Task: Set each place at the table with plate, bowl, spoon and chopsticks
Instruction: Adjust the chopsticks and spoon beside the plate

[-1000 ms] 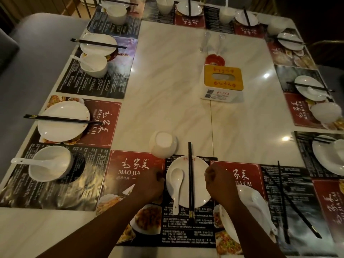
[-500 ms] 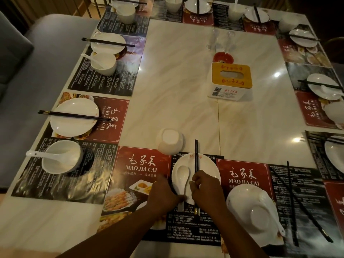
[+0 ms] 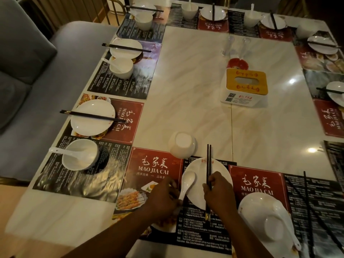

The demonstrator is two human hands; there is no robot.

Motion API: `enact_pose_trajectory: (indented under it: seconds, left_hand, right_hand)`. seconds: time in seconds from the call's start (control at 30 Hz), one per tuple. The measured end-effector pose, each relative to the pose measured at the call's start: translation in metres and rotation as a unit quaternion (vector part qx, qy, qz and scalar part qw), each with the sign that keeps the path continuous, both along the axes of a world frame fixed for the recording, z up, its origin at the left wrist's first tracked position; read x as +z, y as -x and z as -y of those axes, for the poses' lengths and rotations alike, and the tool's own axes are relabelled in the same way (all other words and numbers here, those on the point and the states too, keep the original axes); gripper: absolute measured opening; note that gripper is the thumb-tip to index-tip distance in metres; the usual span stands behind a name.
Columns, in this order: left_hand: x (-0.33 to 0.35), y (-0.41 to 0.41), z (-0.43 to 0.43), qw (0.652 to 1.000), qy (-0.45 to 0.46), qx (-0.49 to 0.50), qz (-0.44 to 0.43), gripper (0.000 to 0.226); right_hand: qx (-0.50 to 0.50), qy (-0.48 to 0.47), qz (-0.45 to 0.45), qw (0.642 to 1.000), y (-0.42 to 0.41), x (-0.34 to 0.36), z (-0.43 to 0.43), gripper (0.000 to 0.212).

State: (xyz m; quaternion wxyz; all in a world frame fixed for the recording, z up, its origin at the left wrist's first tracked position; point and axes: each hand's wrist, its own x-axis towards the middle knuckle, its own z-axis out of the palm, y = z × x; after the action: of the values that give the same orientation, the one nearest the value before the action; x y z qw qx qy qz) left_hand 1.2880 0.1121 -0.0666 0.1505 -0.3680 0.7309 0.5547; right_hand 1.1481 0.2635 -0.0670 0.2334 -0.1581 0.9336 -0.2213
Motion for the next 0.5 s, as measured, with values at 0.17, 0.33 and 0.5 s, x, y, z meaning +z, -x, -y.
enact_pose_trajectory:
  seconds: [0.17,0.33,0.5]
  left_hand:
    - [0.007,-0.019,0.044,0.994,0.063,0.086,-0.001,0.039]
    - [0.004,-0.025,0.091,0.977,0.182,0.101,0.037,0.033]
    - [-0.001,-0.019,0.11,0.967,0.239,0.063,0.067,0.024]
  right_hand:
    - [-0.013,0.009,0.023,1.0,0.003,0.001,0.001,0.027]
    - [-0.047,0.03,0.061,0.997,0.007,0.003,0.0,0.031]
    - [-0.066,0.035,0.076,0.994,0.008,0.007,-0.001,0.029]
